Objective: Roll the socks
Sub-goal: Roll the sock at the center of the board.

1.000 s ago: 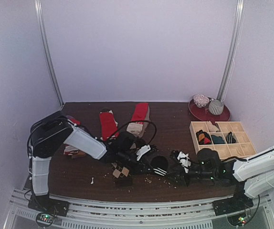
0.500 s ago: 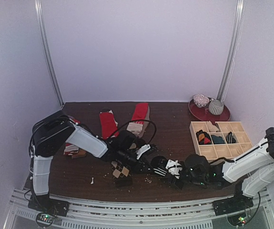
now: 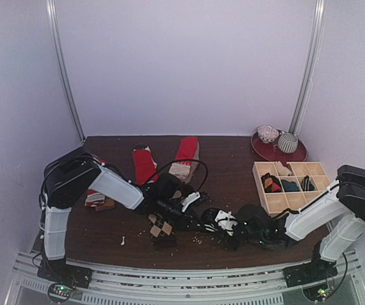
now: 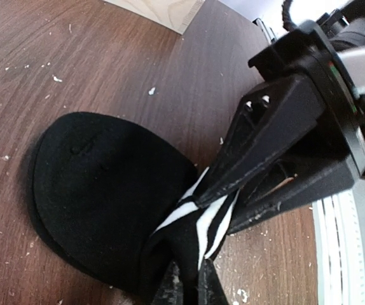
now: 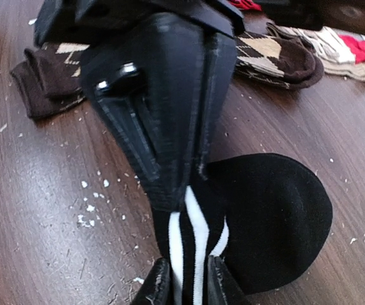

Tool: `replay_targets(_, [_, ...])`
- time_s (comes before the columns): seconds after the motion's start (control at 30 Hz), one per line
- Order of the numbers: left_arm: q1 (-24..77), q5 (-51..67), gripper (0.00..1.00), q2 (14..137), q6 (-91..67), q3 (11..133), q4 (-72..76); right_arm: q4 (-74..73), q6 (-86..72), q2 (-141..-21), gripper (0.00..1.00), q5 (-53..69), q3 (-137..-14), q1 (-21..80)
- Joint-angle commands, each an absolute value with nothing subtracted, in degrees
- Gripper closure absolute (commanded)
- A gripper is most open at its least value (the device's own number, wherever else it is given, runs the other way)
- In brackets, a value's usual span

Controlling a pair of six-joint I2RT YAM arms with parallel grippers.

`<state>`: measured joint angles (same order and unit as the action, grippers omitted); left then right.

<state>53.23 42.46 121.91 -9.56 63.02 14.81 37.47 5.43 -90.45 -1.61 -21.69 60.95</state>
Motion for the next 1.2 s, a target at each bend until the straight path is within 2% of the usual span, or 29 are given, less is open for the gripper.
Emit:
replay_targets(0.0, [53.8, 34.9, 0.26, 124.2, -9.1, 58.2, 5.9, 35.2, -1.3, -91.7, 0.81, 3.7, -21.3, 57.8])
replay_targets(0.03, [53.8, 33.4, 0.03, 122.1, -8.8, 57.3, 8.5, 35.2, -2.4, -91.8, 0.82, 5.8, -21.0, 56.8])
replay_targets(0.07, [53.8, 31.8, 0.02, 120.3, -8.5, 56.1, 11.6, 35.0, -3.9, -91.9, 0.82, 7.2, -20.8, 55.9])
replay_targets(0.27, [53.9, 23.0, 0.02, 110.1, -4.4, 48.6, 27.4, 26.5, -10.3, -94.3, 0.83, 17.7, -23.8, 51.6])
replay_targets(0.43, [54.7, 16.0, 0.02, 102.6, 1.7, 36.3, 49.1, 22.6, -13.7, -96.2, 0.83, 25.6, -24.8, 50.5])
replay_targets(0.5, [54.7, 18.9, 0.02, 103.5, 3.9, 36.3, 51.7, 21.3, -13.7, -97.0, 0.83, 26.6, -24.9, 50.1])
replay_targets(0.6, [54.8, 27.8, 0.02, 107.2, 6.6, 41.2, 47.0, 19.3, -13.4, -98.2, 0.83, 28.6, -25.8, 49.8])
replay_targets(0.67, [55.0, 31.5, 0.01, 109.3, 6.1, 41.4, 51.2, 19.0, -13.5, -98.4, 0.83, 29.5, -26.1, 49.7])
replay_targets(0.87, [55.0, 35.2, 0.02, 115.5, 4.7, 44.9, 53.5, 19.0, -13.5, -99.6, 0.83, 30.4, -26.5, 49.4])
replay_targets(1.0, [55.0, 35.2, 0.15, 116.4, 5.0, 46.1, 51.5, 19.0, -13.5, -99.8, 0.84, 30.7, -26.6, 49.3])
replay_targets(1.1, [55.0, 34.9, 0.36, 116.8, 5.8, 47.0, 48.3, 19.2, -13.5, -99.4, 0.84, 30.7, -26.3, 49.1])
replay_targets(1.17, [55.0, 34.7, 0.42, 117.1, 6.0, 47.2, 46.9, 19.2, -13.5, -99.3, 0.84, 31.0, -26.3, 48.9])
